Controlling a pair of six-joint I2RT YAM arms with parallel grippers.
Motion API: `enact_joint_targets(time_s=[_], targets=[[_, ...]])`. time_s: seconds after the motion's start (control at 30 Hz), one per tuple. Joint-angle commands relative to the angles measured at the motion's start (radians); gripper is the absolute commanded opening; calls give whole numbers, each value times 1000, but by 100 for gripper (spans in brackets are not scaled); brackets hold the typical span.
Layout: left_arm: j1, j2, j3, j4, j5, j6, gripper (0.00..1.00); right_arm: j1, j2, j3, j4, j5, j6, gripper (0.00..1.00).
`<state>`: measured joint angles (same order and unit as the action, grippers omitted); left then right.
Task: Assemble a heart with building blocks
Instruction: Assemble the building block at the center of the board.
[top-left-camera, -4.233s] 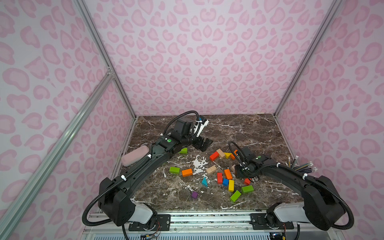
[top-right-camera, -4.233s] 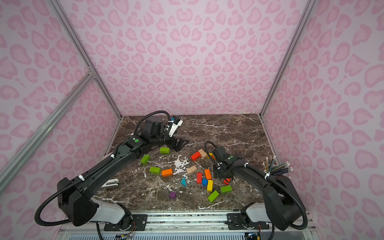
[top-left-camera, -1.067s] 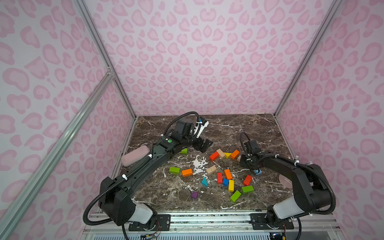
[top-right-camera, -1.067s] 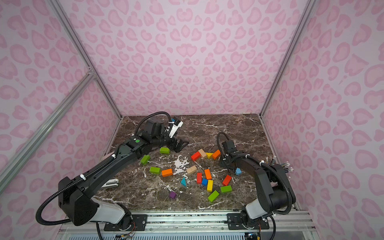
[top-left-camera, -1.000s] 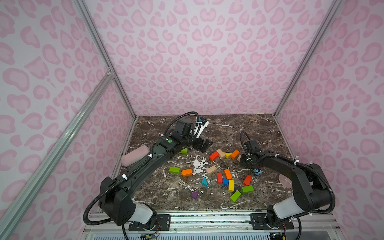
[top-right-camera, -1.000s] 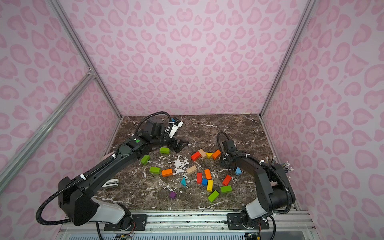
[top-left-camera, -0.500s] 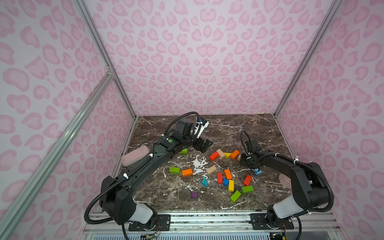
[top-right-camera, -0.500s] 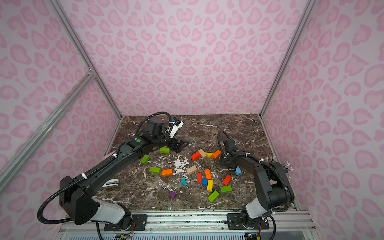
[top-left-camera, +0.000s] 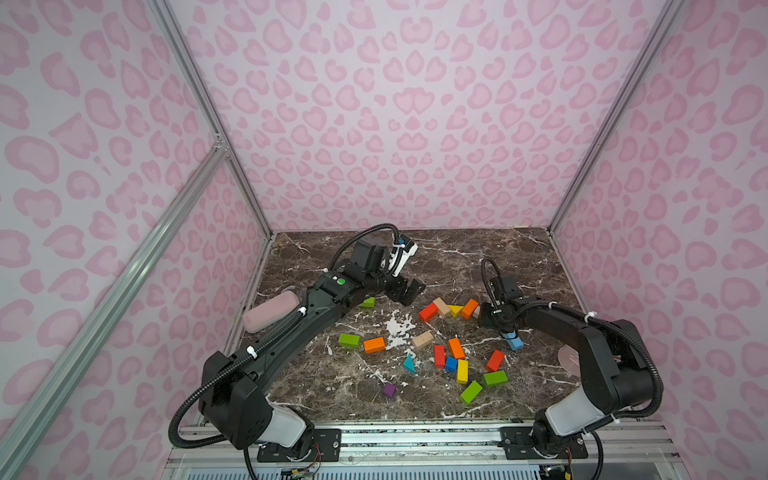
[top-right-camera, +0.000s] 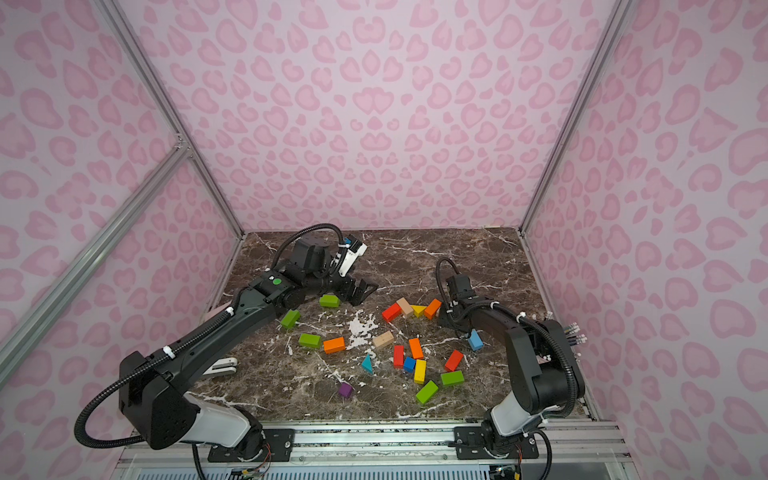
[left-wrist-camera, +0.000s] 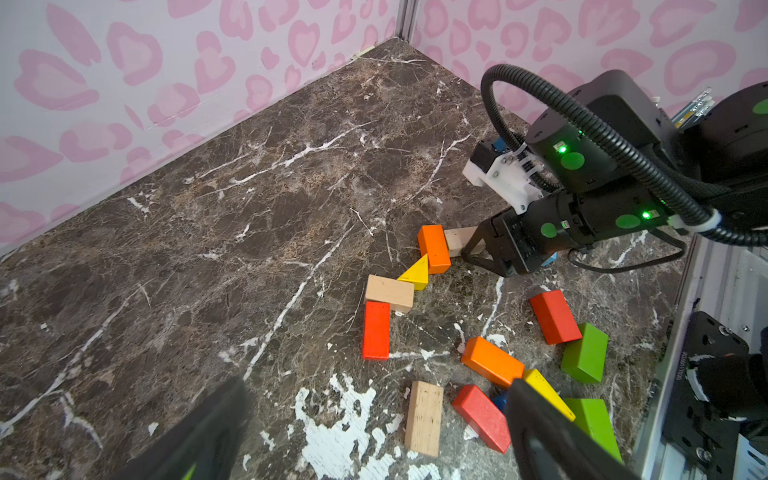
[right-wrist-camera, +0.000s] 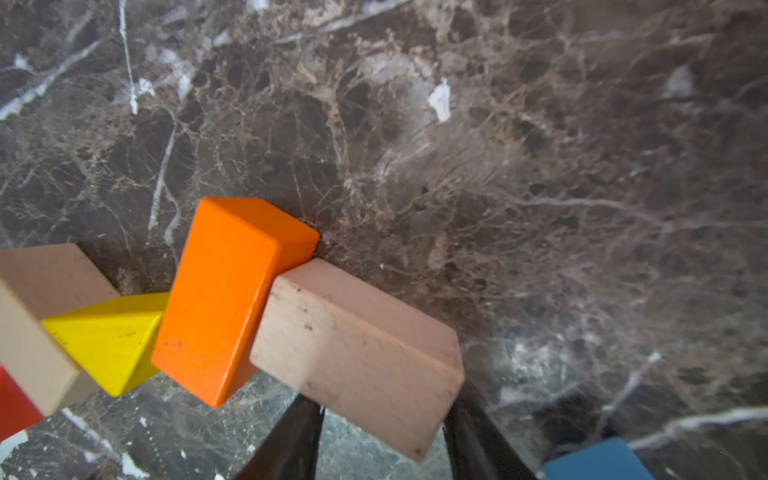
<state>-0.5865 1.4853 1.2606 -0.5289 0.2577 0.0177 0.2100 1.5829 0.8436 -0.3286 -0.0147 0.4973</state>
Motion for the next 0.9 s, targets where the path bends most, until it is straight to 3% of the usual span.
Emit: enact_joint_targets(time_s=[0.0,0.53,0.87], targets=[[1,4,5,28,6,4,99,-3,6,16,10,4,7,53],[1,10,5,24,9,4,99,-10,8,22,11,5,-3,53],[1,10,4,29,11,4,99,-4,-85,5,-53,11,-45,64]])
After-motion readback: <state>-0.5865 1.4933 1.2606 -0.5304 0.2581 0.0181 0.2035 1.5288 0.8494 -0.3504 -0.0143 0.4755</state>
